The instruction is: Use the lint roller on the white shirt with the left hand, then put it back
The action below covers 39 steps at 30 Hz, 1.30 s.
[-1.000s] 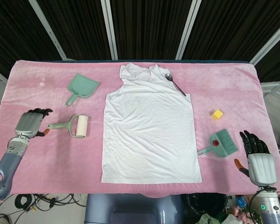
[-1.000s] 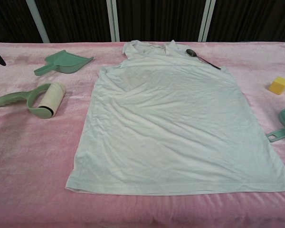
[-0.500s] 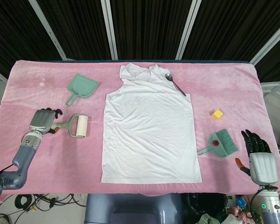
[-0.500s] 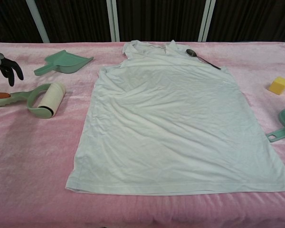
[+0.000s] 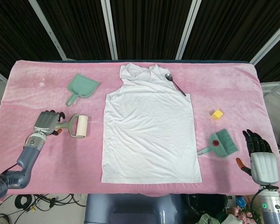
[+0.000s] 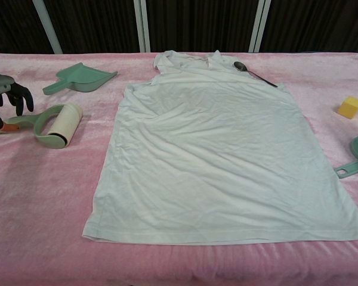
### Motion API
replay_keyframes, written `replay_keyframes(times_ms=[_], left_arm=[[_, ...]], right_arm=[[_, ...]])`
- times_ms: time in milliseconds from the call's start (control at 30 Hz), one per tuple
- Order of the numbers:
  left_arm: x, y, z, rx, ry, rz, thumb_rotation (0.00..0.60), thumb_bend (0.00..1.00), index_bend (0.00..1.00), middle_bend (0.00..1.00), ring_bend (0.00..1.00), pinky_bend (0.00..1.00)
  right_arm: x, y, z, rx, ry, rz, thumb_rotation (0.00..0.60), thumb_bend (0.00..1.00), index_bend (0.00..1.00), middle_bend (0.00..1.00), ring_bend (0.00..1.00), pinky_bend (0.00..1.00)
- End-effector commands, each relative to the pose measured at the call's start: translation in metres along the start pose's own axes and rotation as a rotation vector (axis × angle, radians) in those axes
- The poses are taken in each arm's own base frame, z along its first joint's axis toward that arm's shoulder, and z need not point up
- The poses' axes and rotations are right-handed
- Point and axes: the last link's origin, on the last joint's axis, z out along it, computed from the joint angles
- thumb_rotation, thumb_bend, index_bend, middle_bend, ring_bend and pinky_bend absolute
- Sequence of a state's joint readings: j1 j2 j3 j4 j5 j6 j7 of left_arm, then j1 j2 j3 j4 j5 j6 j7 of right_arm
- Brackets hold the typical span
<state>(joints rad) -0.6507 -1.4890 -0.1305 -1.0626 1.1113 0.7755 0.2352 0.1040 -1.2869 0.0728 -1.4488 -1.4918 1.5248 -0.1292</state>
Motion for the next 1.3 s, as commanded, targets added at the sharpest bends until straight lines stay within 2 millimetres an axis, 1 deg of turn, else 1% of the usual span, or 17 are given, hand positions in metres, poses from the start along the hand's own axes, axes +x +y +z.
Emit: replay_keyframes(times_ms=[33, 300, 800, 1000, 1100, 1167, 1300], left_arm=[[0.000, 0.001, 0.001, -0.004, 0.006, -0.004, 0.600, 0.27, 0.40, 0.45, 0.28, 0.34], [0.003, 0.003, 0.002, -0.014, 0.025, 0.004, 0.600, 0.27, 0.44, 0.47, 0.29, 0.34], [-0.001, 0.011, 0.005, -0.029, 0.017, 0.025, 0.600, 0.27, 0.44, 0.47, 0.29, 0.35], [-0.002, 0.011, 0.006, -0.029, 0.015, 0.025, 0.600, 0.29, 0.48, 0.50, 0.32, 0.36], [-0.003, 0.011, 0.006, -0.029, 0.015, 0.027, 0.600, 0.33, 0.51, 0.53, 0.35, 0.38], [-0.002, 0.011, 0.006, -0.030, 0.019, 0.031, 0.600, 0.37, 0.54, 0.55, 0.37, 0.40], [0.001, 0.010, 0.006, -0.031, 0.041, 0.027, 0.600, 0.50, 0.59, 0.58, 0.40, 0.44]], right_arm=[[0.000, 0.000, 0.000, -0.001, -0.001, 0.001, 0.600, 0.12, 0.03, 0.08, 0.12, 0.22], [0.000, 0.000, 0.001, -0.006, -0.003, 0.004, 0.600, 0.12, 0.03, 0.08, 0.12, 0.21], [-0.002, 0.002, 0.002, -0.023, -0.014, 0.007, 0.600, 0.12, 0.02, 0.08, 0.12, 0.22], [-0.001, 0.002, 0.001, -0.023, -0.010, 0.011, 0.600, 0.12, 0.02, 0.08, 0.12, 0.22], [-0.001, 0.001, 0.001, -0.022, -0.011, 0.013, 0.600, 0.12, 0.02, 0.08, 0.12, 0.21], [-0.001, 0.001, 0.001, -0.020, -0.014, 0.014, 0.600, 0.12, 0.02, 0.08, 0.12, 0.22], [-0.003, 0.000, 0.000, -0.015, -0.026, 0.011, 0.600, 0.12, 0.02, 0.08, 0.12, 0.22]])
